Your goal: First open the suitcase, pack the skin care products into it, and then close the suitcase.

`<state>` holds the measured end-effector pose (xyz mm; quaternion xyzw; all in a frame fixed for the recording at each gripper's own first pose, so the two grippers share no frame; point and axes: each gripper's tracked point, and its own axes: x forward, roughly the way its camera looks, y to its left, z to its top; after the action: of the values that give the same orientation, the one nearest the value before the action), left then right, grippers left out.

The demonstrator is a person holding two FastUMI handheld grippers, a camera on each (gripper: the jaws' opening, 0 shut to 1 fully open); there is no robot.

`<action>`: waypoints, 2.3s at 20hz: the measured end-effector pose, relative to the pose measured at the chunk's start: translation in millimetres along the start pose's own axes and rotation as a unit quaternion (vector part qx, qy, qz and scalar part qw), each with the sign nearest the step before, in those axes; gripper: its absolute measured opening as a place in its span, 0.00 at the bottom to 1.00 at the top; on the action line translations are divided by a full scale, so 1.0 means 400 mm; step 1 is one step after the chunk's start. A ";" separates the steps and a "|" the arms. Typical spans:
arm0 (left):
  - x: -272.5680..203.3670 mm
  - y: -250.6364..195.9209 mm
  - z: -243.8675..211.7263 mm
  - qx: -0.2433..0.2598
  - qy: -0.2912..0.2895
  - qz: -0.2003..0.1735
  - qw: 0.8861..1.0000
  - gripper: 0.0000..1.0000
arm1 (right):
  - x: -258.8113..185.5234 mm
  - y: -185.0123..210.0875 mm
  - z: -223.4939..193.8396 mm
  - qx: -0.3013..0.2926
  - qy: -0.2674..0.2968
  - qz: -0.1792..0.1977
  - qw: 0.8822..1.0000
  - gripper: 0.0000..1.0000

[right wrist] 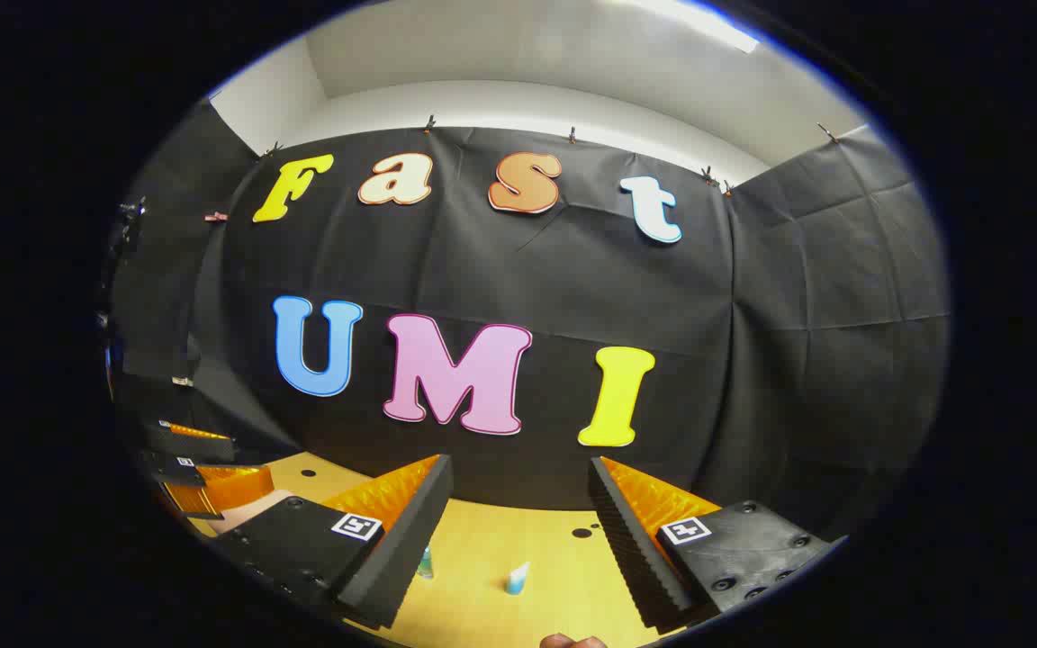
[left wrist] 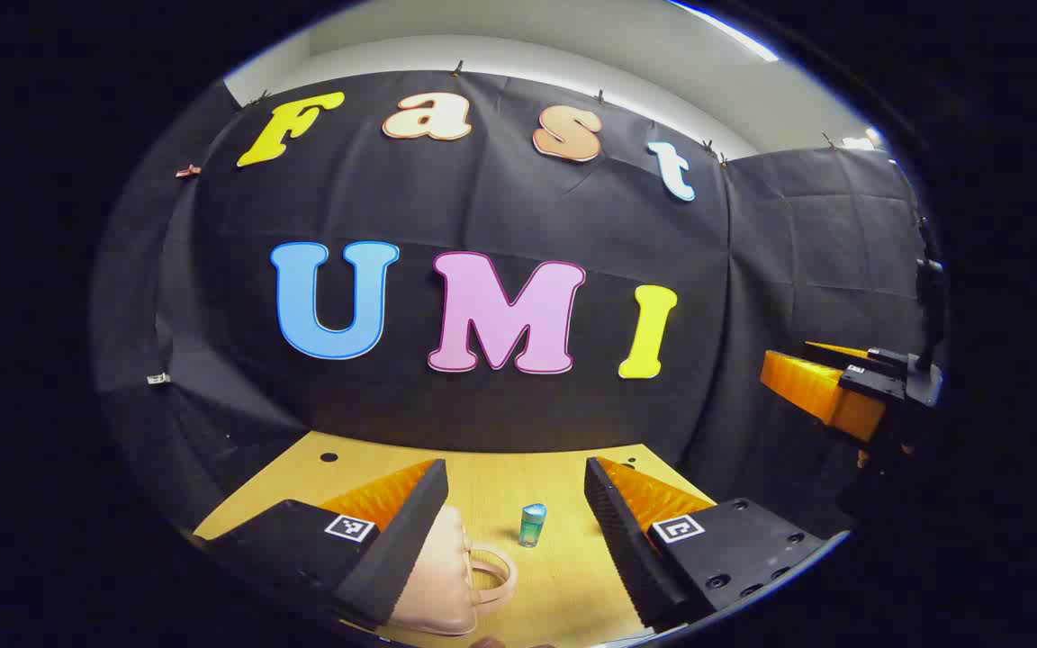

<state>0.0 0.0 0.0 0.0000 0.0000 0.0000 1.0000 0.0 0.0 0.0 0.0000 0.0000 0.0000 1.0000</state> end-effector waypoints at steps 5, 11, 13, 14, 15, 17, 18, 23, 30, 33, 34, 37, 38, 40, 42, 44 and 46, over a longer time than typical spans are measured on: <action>0.053 -0.064 -0.005 -0.011 0.006 -0.045 0.999 0.96 | -0.006 -0.011 -0.003 -0.014 -0.002 -0.014 1.000 0.96; 0.082 -0.046 -0.033 -0.011 0.020 -0.046 0.999 0.96 | -0.002 0.000 -0.027 -0.014 0.009 -0.013 1.000 0.96; 0.081 -0.033 -0.064 -0.027 0.039 -0.046 0.998 0.96 | 0.005 0.012 -0.027 -0.015 0.006 -0.010 1.000 0.96; 0.081 -0.023 -0.072 -0.034 0.044 -0.044 0.997 0.96 | 0.007 0.018 -0.029 -0.014 0.005 -0.008 1.000 0.96; 0.083 -0.017 -0.083 -0.037 0.051 -0.044 0.997 0.96 | 0.008 0.026 -0.032 -0.012 0.007 -0.006 1.000 0.96; 0.080 -0.004 -0.115 -0.043 0.071 -0.048 0.995 0.96 | 0.011 0.038 -0.053 -0.006 0.018 -0.002 1.000 0.96; 0.080 0.000 -0.133 -0.049 0.081 -0.052 0.994 0.96 | 0.012 0.042 -0.056 -0.002 0.019 0.000 1.000 0.96; 0.125 0.003 -0.283 -0.090 0.184 -0.072 0.976 0.96 | 0.028 0.039 -0.080 0.010 0.020 0.006 1.000 0.96; 0.217 -0.032 -0.562 -0.113 0.395 -0.087 0.907 0.97 | 0.088 -0.075 -0.179 0.021 0.057 0.015 0.998 0.96; 0.255 0.002 -0.653 -0.087 0.458 -0.047 0.883 0.97 | 0.114 -0.162 -0.208 0.041 0.062 -0.005 0.997 0.96; 0.260 0.004 -0.677 -0.078 0.473 -0.037 0.877 0.97 | 0.117 -0.182 -0.224 0.048 0.069 -0.009 0.996 0.96; 0.271 -0.008 -0.746 -0.074 0.515 -0.018 0.854 0.97 | 0.126 -0.240 -0.266 0.066 0.087 -0.022 0.994 0.96; 0.272 -0.009 -0.770 -0.073 0.528 -0.011 0.846 0.97 | 0.126 -0.257 -0.279 0.070 0.093 -0.026 0.993 0.96; 0.300 -0.013 -0.807 -0.038 0.535 -0.017 0.844 0.94 | 0.126 -0.286 -0.305 0.077 0.105 -0.034 0.991 0.96; 0.306 -0.016 -0.852 -0.016 0.550 -0.021 0.835 0.92 | 0.129 -0.306 -0.327 0.083 0.115 -0.035 0.989 0.97; 0.294 -0.013 -0.872 -0.008 0.570 -0.028 0.821 0.84 | 0.131 -0.311 -0.342 0.082 0.121 -0.031 0.989 0.97; 0.294 0.040 -0.880 0.046 0.569 -0.022 0.820 0.41 | 0.136 -0.315 -0.350 0.082 0.123 -0.026 0.989 0.97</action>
<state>117.8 15.9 -352.0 0.0457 0.5695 -0.0216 0.8204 54.2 -125.8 -139.8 0.0817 0.1227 -0.0256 0.9887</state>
